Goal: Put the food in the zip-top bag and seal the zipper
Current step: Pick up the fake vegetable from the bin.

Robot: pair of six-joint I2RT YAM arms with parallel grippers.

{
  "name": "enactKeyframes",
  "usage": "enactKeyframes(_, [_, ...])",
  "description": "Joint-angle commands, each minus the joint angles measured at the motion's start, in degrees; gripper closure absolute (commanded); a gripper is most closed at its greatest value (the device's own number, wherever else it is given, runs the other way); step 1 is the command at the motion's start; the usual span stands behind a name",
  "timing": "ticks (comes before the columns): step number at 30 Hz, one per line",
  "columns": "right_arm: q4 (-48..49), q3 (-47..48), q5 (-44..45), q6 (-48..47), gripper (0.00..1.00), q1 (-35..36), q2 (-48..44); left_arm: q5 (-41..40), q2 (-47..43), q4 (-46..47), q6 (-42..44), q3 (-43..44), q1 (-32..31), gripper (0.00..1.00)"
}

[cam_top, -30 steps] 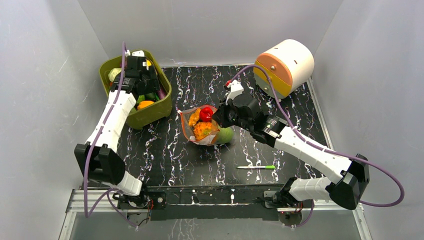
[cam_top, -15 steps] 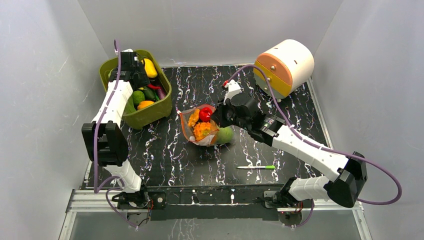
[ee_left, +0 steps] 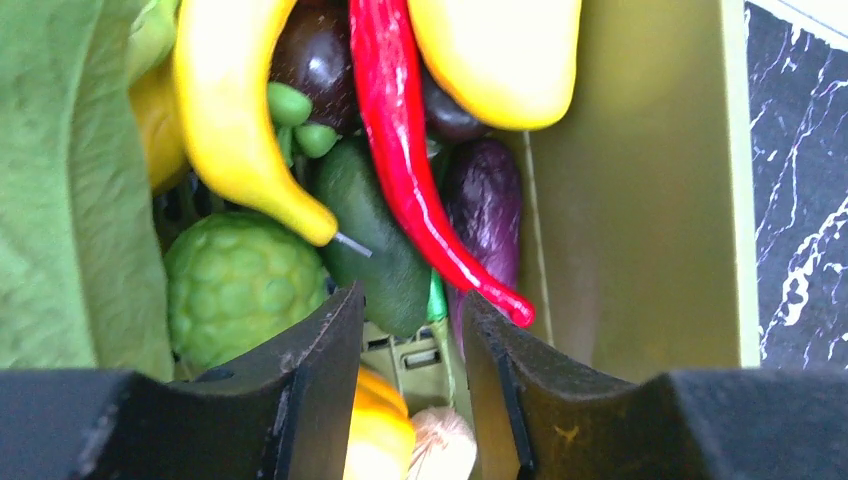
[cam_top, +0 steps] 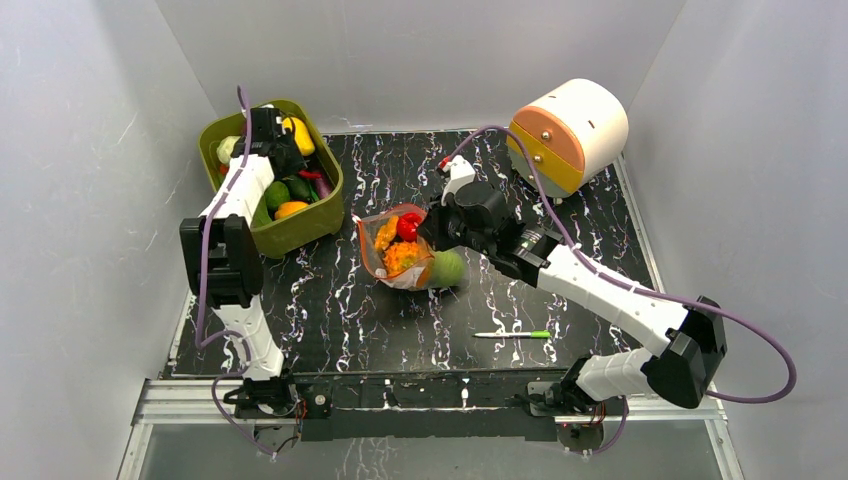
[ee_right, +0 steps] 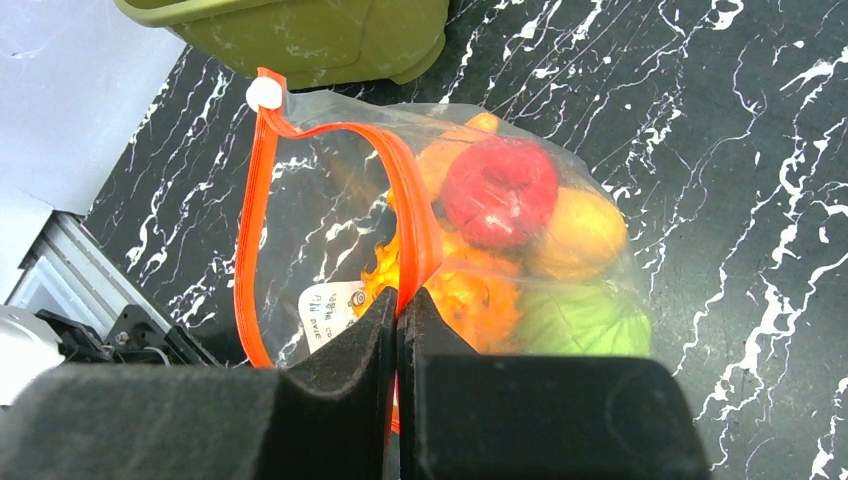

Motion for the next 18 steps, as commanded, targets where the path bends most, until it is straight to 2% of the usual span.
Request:
enactKeyframes(1, [3.4,4.2,0.7,-1.8,1.00,-0.1,-0.2,1.8,2.3,2.6,-2.3,4.9,0.2,0.62])
enactKeyframes(8, [3.5,3.9,0.7,-2.4,1.00,-0.1,-0.5,-0.1,6.3,2.8,-3.0,8.1,1.1,0.64])
enactKeyframes(18, [3.1,3.9,2.4,-2.9,1.00,-0.1,-0.8,1.6,10.6,3.9,-4.0,10.2,2.5,0.67])
